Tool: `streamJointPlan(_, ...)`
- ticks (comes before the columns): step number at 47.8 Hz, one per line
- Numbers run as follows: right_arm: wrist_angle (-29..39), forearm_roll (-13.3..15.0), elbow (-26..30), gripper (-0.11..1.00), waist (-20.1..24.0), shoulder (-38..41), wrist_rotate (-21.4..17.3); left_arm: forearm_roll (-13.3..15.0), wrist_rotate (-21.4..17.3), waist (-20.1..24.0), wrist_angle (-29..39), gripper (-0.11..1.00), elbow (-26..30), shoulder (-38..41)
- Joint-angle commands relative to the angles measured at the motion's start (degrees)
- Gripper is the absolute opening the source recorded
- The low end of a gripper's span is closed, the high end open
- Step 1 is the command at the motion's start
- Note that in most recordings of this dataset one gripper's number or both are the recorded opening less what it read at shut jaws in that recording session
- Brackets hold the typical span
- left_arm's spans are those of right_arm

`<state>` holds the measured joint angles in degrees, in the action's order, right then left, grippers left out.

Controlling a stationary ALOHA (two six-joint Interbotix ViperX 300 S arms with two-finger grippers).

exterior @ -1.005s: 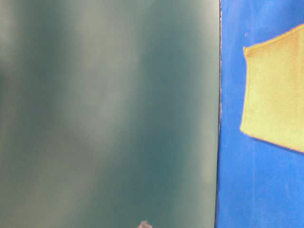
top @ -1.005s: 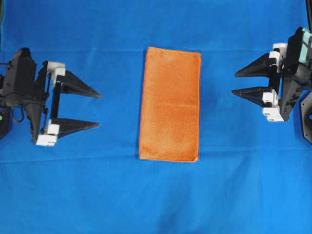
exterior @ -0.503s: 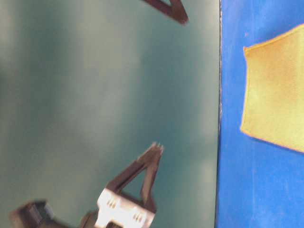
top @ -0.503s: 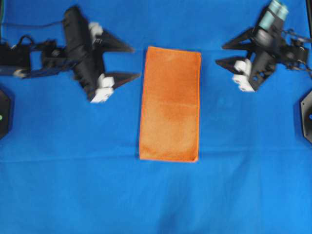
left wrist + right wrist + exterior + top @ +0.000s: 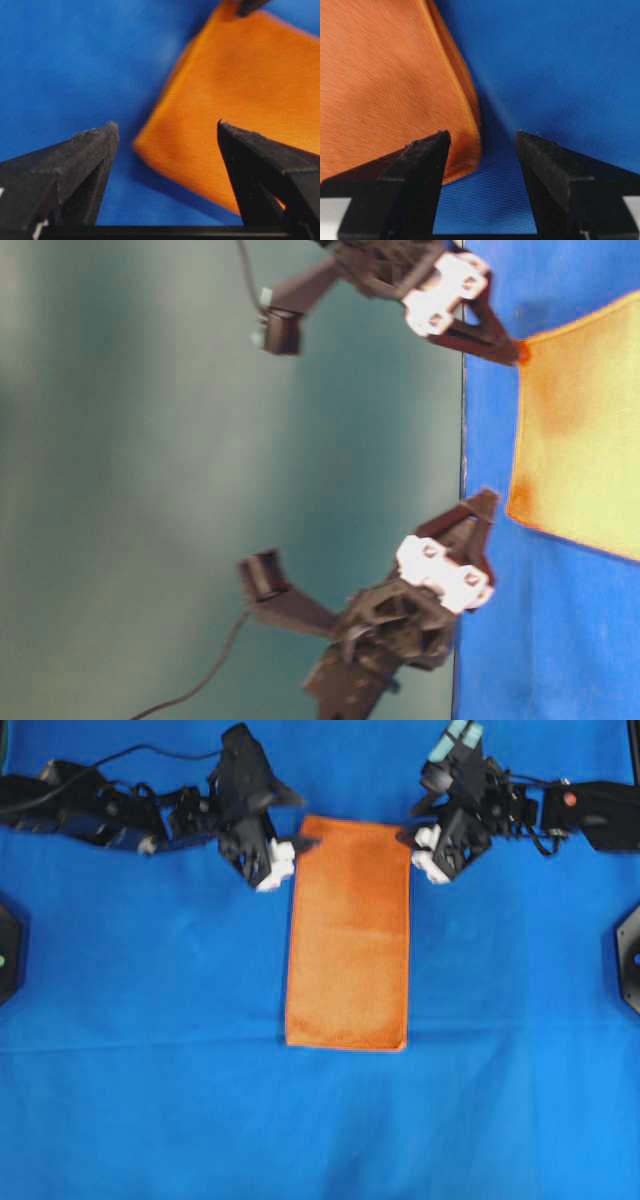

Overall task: Fold the orange towel.
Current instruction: 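Move both grippers to the towel's far end corners, then grasp the far end corners of the towel with both grippers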

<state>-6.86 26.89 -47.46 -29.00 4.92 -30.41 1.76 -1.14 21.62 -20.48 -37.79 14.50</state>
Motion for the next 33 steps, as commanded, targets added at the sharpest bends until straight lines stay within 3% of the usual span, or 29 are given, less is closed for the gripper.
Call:
streamJointPlan(1, -1.7, 0.2, 1.2, 0.59, -0.7, 1.3, 0.1, -0.1, 0.0, 1.3, -2.0, 0.74, 1.7, 1.1)
streamJointPlan(9, -3.3, 0.2, 1.8, 0.59, -1.6, 3.4, 0.1, -0.1, 0.0, 2.1, -2.7, 0.73, 3.7, 5.1)
streamJointPlan(17, -3.4, 0.3, 1.9, 0.56, -1.7, 3.6, 0.5, -0.1, -0.1, 2.1, -1.6, 0.60, 4.0, 6.5)
streamJointPlan(21, -3.4, 0.3, 1.8, 0.42, -1.2, 3.5, 0.8, -0.1, -0.3, 2.1, -1.4, 0.41, 3.4, 6.4)
streamJointPlan(27, -3.4, 0.3, 1.5, 0.07, -0.1, 3.5, 0.8, -0.2, -0.9, 2.1, -1.4, 0.12, 2.9, 6.2)
streamJointPlan(30, -3.4, 0.2, 1.5, 0.03, 0.2, 3.5, 0.8, -0.2, -1.7, 2.0, -1.4, 0.02, 2.9, 6.2)
streamJointPlan(33, -3.4, 0.0, 1.5, 0.03, 0.2, 3.5, 0.8, -0.2, -2.2, 1.9, -1.4, 0.02, 3.1, 6.2)
